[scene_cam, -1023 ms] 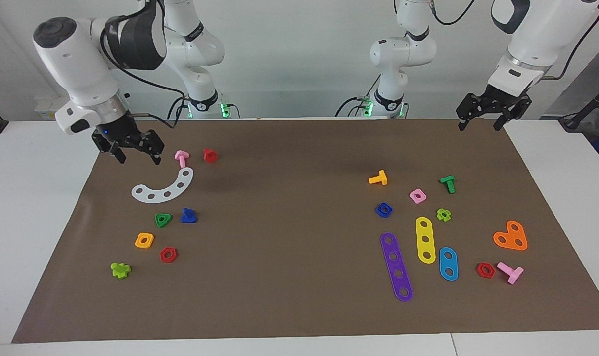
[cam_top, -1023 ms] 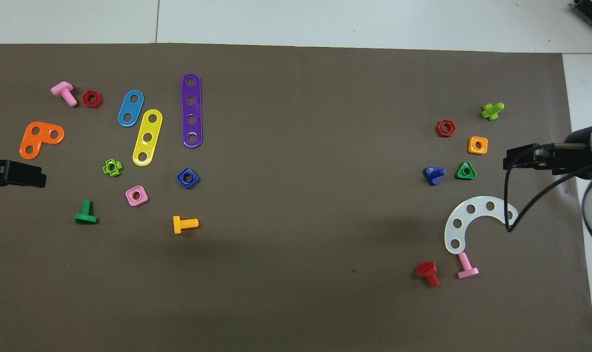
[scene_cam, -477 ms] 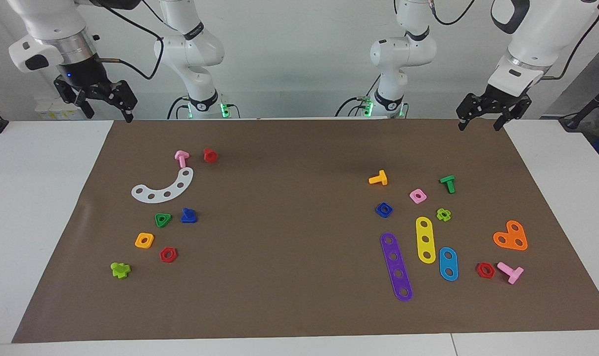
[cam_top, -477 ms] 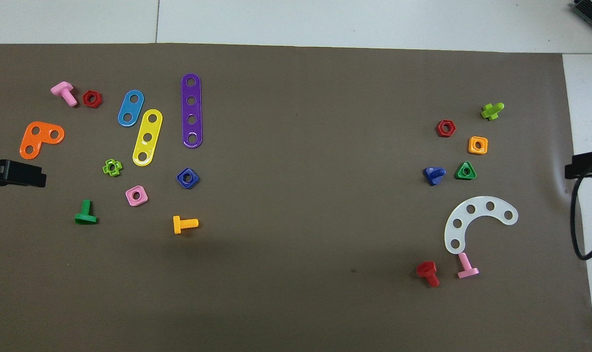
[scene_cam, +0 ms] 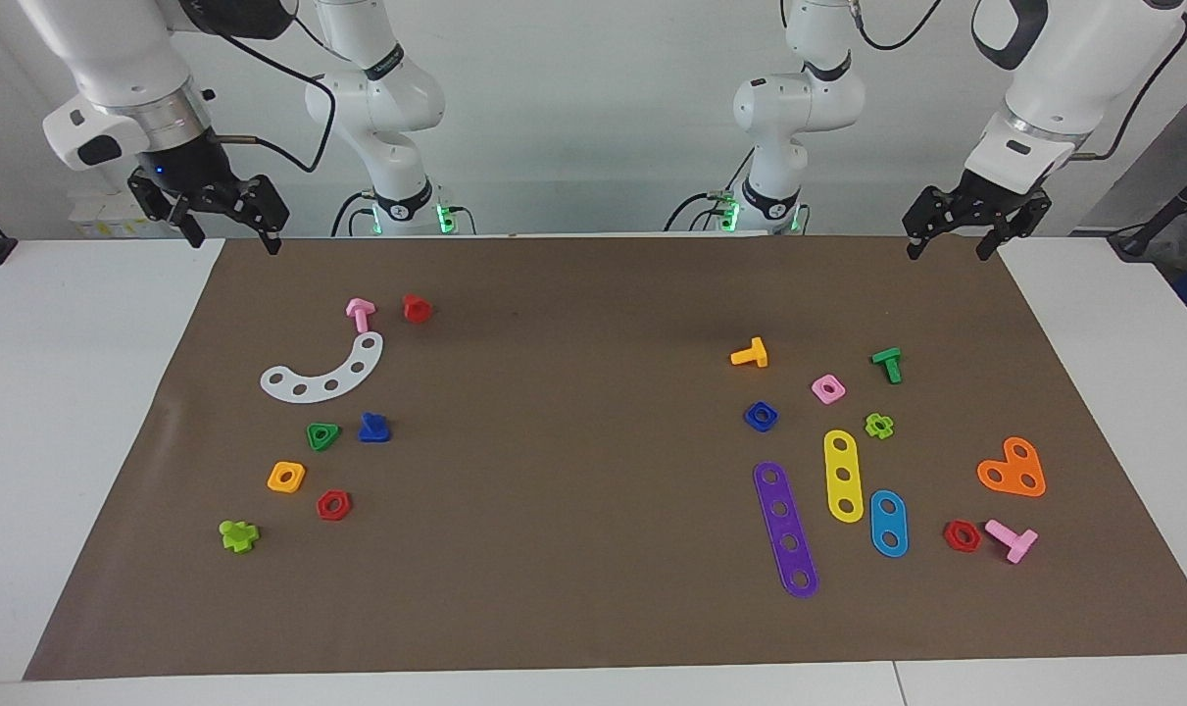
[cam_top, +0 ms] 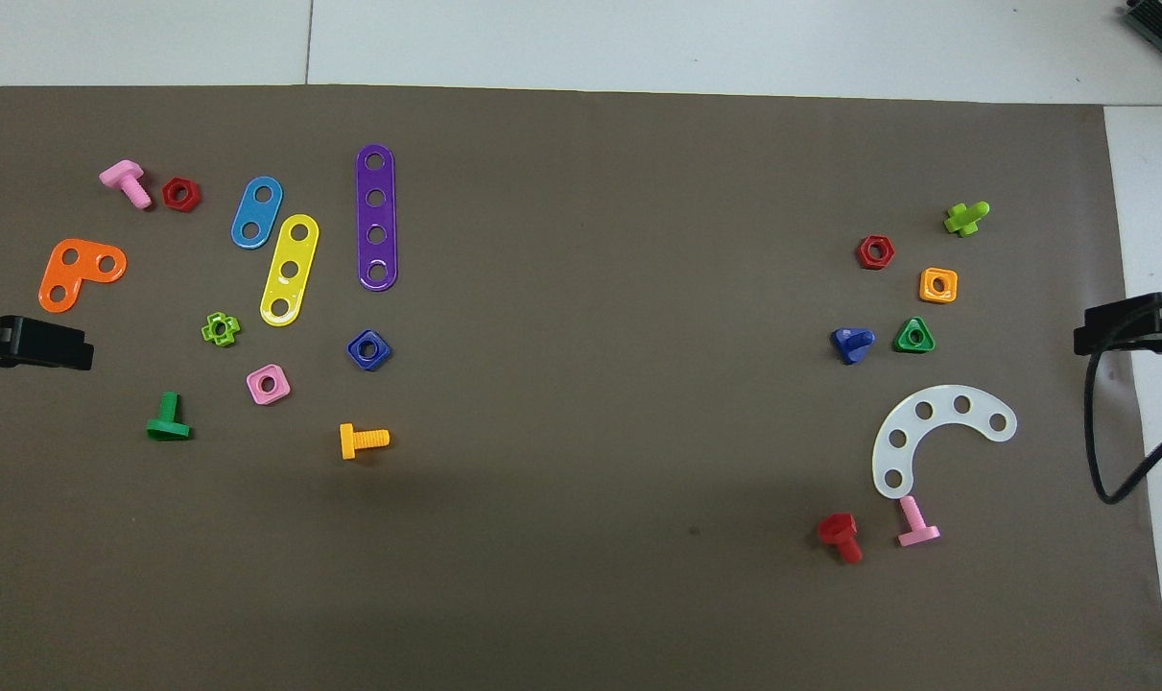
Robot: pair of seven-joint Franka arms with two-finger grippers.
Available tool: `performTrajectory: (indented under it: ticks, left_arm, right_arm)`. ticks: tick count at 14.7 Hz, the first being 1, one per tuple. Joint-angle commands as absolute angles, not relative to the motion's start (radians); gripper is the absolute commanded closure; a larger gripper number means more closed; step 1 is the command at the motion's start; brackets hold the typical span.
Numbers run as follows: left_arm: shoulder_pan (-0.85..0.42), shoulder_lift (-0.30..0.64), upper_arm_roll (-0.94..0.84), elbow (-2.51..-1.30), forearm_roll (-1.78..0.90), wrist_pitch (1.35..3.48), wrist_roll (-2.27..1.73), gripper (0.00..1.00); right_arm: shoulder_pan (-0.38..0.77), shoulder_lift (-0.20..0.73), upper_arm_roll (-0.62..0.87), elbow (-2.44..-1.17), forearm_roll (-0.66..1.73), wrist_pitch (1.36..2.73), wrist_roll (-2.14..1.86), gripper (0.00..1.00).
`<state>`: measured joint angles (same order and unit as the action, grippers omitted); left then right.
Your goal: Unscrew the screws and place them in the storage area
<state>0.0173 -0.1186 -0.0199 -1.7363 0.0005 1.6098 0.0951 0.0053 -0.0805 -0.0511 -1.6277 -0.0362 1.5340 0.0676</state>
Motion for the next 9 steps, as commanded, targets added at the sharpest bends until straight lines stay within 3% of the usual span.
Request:
performTrajectory:
  ticks: [1, 9]
  left_arm:
    - [0.009, -0.153, -0.012, -1.776, -0.017, 1.612, 0.104, 0.0]
    - [0.015, -0.129, -0.012, -1.715, -0.006, 1.632, 0.104, 0.0]
  right_arm:
    - [0.026, -0.1, -0.043, -1.652, -0.023, 1.537, 0.106, 0.0]
    - [0.038, -0.101, -0.041, -1.654, -0.02, 1.531, 0.109, 0.0]
